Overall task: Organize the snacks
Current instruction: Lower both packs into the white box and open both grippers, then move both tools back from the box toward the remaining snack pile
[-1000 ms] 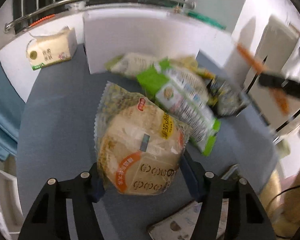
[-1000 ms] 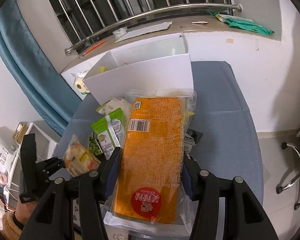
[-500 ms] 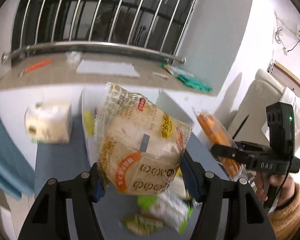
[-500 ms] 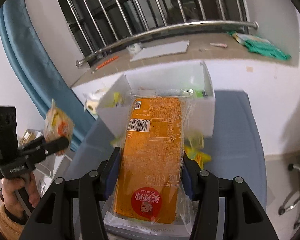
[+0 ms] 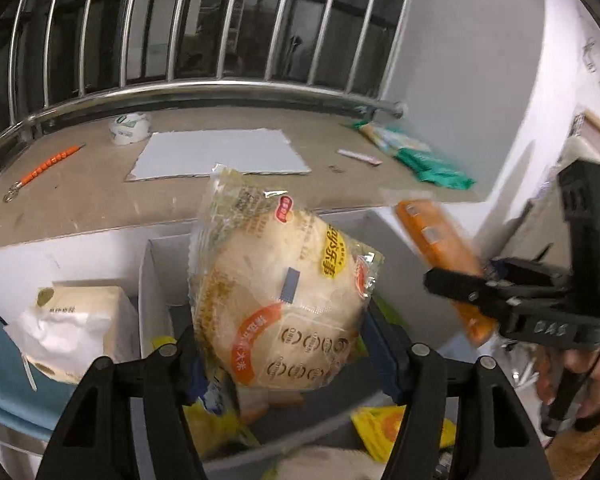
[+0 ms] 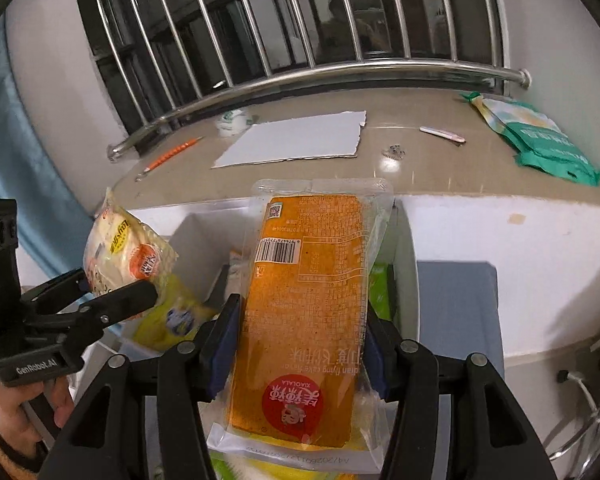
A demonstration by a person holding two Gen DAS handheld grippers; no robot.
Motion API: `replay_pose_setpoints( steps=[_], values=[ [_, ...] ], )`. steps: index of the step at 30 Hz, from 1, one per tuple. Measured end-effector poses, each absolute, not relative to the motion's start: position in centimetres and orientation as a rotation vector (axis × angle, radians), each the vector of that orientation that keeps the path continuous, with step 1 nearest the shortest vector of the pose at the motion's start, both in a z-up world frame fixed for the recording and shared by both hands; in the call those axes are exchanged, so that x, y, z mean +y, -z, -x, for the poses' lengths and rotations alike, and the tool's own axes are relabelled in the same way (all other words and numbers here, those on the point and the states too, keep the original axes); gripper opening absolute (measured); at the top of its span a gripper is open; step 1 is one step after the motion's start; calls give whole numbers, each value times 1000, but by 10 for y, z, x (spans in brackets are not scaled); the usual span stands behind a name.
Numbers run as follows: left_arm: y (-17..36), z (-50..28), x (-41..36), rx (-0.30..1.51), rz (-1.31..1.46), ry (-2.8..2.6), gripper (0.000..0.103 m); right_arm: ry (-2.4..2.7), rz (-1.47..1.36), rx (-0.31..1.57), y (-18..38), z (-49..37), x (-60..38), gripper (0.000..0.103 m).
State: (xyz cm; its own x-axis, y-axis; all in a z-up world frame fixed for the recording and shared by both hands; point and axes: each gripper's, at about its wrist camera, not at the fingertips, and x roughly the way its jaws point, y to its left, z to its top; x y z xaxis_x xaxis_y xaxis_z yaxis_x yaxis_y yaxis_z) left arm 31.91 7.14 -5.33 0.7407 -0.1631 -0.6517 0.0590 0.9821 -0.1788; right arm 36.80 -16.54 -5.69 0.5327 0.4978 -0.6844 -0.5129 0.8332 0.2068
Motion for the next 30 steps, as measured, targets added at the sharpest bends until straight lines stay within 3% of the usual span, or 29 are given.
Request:
replay_pose_setpoints(
  steps=[1, 2, 3, 4, 15, 24, 30],
  values=[
    [58, -326, 72, 743, 146, 91, 95, -590, 19, 812, 58, -375, -165, 68],
    [63, -333, 74, 763, 143, 47, 101, -576, 14, 814, 59, -382, -165, 87],
    [65, -333, 75, 762, 145, 33, 103, -565, 0, 801, 59, -388, -166, 101],
    [67, -334, 77, 762, 150, 36, 103, -558, -17, 784, 57, -392, -169, 103],
    [46, -292, 78, 701, 153, 54, 103, -646, -71, 684, 31, -362, -183, 103],
    [-1, -166, 58, 505, 113, 89, 103, -868, -166, 563, 10, -264, -227, 103],
    [7, -79, 40, 445, 93, 71, 103, -881, -115, 539, 25, -187, -256, 103]
  ],
)
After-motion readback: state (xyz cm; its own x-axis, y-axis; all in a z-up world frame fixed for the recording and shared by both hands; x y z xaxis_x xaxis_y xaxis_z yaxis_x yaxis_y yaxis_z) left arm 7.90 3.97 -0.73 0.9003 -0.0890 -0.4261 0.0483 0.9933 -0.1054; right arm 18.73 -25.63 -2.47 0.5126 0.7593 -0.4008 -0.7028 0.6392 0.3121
